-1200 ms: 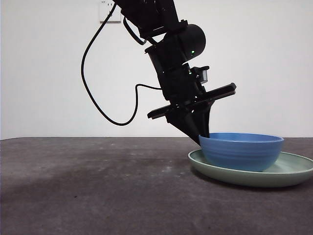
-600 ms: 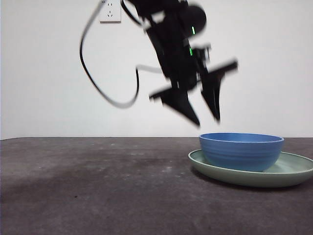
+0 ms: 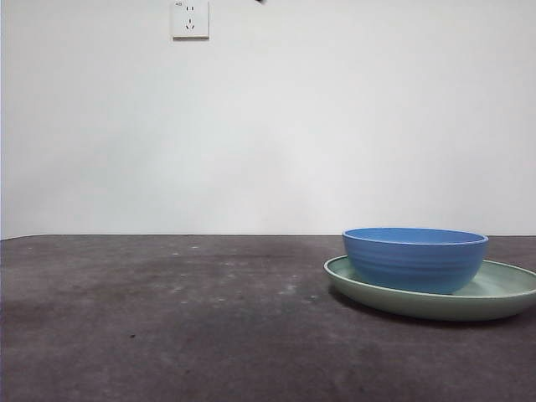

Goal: Pick up the blue bowl, put it on the green plate, put it on desk

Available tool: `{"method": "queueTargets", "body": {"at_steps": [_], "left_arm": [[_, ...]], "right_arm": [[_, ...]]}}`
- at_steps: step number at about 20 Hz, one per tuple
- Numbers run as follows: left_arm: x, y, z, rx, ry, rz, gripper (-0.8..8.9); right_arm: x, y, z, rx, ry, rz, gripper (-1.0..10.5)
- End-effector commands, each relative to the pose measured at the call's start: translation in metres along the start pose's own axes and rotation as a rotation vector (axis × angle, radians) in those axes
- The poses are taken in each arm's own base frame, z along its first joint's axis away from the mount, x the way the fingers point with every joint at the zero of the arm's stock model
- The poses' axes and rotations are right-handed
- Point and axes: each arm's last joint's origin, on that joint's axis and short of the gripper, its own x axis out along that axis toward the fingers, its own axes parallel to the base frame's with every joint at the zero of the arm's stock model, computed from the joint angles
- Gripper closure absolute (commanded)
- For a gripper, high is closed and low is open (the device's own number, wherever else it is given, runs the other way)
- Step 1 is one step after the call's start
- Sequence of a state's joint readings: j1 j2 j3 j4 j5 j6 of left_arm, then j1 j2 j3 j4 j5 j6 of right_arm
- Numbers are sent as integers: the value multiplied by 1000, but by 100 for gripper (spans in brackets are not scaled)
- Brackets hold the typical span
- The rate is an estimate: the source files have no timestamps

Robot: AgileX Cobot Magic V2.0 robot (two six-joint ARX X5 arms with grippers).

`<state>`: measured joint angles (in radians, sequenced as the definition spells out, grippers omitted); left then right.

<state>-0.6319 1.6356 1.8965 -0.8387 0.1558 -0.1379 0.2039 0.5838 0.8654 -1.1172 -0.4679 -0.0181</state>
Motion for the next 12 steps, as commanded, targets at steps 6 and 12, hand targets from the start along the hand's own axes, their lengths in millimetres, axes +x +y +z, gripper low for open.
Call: {"method": "queueTargets", "body": {"at_steps": [6, 12], "left_arm": [[-51, 6, -66, 65, 24, -32, 589], [-60, 8, -137, 51, 90, -196, 590]], "right_arm": [[-4, 2, 5, -8, -29, 0, 590], [-4, 2, 5, -7, -29, 0, 590]]}}
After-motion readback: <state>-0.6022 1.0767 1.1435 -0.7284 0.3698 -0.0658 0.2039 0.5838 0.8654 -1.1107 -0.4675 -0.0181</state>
